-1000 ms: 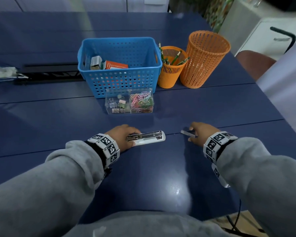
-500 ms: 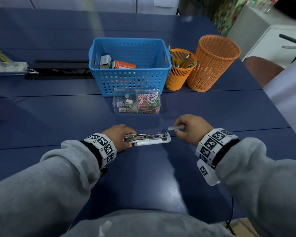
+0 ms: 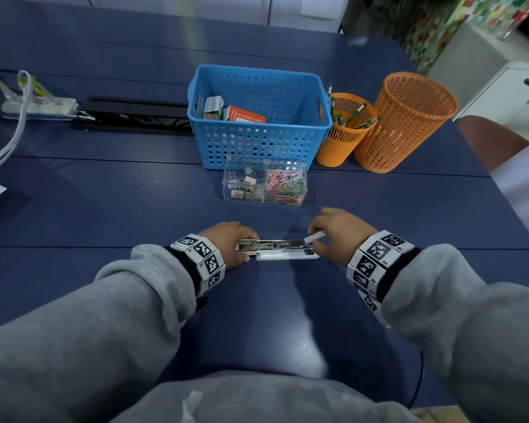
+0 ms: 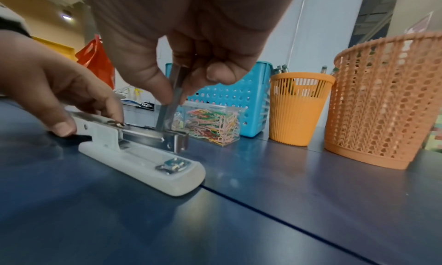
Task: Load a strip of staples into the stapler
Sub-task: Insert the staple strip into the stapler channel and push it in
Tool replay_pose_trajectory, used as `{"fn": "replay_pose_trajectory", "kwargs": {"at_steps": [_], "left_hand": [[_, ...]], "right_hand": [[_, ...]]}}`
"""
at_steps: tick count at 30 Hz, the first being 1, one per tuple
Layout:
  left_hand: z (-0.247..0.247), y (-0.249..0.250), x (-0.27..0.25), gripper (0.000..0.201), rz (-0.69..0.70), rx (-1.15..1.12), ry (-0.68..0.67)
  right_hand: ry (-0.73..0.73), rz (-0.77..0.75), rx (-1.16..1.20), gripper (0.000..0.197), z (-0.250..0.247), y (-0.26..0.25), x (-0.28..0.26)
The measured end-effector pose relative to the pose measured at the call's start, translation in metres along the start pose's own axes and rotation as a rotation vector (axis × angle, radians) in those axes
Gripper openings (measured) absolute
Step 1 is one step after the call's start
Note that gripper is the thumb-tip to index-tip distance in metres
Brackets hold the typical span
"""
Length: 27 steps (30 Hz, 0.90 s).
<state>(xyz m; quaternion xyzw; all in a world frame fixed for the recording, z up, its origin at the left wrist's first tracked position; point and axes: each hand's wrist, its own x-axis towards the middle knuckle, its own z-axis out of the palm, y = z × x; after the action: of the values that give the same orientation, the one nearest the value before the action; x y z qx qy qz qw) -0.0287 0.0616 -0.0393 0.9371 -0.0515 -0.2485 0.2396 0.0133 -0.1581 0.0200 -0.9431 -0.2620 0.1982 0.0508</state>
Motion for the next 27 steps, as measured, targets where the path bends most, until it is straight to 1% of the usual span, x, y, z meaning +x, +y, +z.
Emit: {"fn": "replay_pose_trajectory", "kwargs": {"at_steps": [5, 13, 16, 21, 27], "left_hand": [[-0.001, 0.0, 0.001, 0.042, -0.008, 0.011, -0.005], [-0.001, 0.0, 0.0, 0.042, -0.012, 0.027, -0.008], [-0.001, 0.0, -0.001, 0.042, -0.016, 0.025, -0.006], [0.0, 0.001, -0.002, 0.04, -0.017, 0.019, 0.009], [0.0, 0.001, -0.002, 0.04, -0.017, 0.019, 0.005]], "right_hand": [[-0.063, -0.008, -0.111, 0.028, -0.004, -0.006, 0.002], [-0.19, -0.074, -0.295, 0.027, -0.014, -0.019, 0.012], [-0.222, -0.072, -0.267, 0.027, -0.017, -0.016, 0.016], [-0.22, -0.042, -0.173, 0.026, -0.015, -0.006, 0.017], [-0.232, -0.015, -0.21, 0.023, -0.012, -0.011, 0.022]]}}
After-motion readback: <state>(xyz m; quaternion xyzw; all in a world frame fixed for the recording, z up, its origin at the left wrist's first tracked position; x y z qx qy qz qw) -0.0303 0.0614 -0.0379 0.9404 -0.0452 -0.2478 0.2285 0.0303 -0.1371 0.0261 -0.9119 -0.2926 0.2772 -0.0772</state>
